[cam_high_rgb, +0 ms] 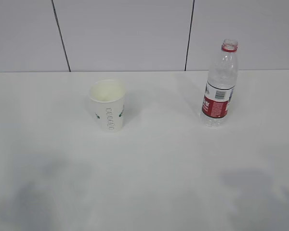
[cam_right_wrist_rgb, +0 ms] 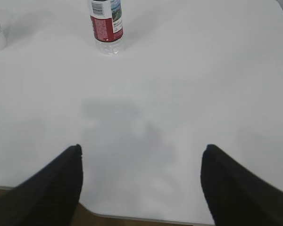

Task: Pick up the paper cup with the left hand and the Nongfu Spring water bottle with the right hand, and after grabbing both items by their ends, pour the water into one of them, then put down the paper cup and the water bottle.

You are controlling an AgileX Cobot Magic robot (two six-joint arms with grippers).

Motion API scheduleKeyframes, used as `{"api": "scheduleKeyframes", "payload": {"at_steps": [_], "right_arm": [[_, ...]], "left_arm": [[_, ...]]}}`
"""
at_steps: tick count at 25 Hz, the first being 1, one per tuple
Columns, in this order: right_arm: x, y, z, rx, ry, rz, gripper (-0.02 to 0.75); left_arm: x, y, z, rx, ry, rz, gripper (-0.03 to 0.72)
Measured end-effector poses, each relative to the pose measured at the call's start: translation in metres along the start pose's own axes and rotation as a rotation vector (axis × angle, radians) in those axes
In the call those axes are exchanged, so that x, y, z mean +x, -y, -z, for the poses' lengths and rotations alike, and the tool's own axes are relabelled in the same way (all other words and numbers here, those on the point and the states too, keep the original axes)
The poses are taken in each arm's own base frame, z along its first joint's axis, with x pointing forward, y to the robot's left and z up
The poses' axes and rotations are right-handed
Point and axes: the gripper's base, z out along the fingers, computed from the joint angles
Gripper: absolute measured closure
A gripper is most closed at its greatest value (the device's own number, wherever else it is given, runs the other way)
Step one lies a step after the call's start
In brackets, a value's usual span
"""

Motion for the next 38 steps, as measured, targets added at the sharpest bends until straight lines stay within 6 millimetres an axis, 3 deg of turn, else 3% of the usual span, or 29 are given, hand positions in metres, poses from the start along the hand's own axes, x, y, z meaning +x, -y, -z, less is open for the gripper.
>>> {"api": "scheduleKeyframes", "payload": {"at_steps": [10, 17, 29, 38], "right_arm": [[-0.002, 0.0, 0.002, 0.0, 0.016, 0.0, 0.153], [-0.019, 0.001, 0.01, 0.004, 0.172, -0.001, 0.153], [-0.04, 0.001, 0.017, 0.012, 0.421, 0.002, 0.153], [-0.055, 0.002, 0.015, 0.016, 0.513, 0.006, 0.153]], "left_arm": [[-0.001, 0.0, 0.0, 0.0, 0.009, 0.0, 0.175], [-0.026, 0.002, 0.013, 0.014, 0.244, -0.003, 0.176], [-0.049, 0.0, 0.02, -0.026, 0.503, -0.044, 0.181], [-0.072, 0.0, 0.006, -0.028, 0.549, -0.049, 0.181]]}}
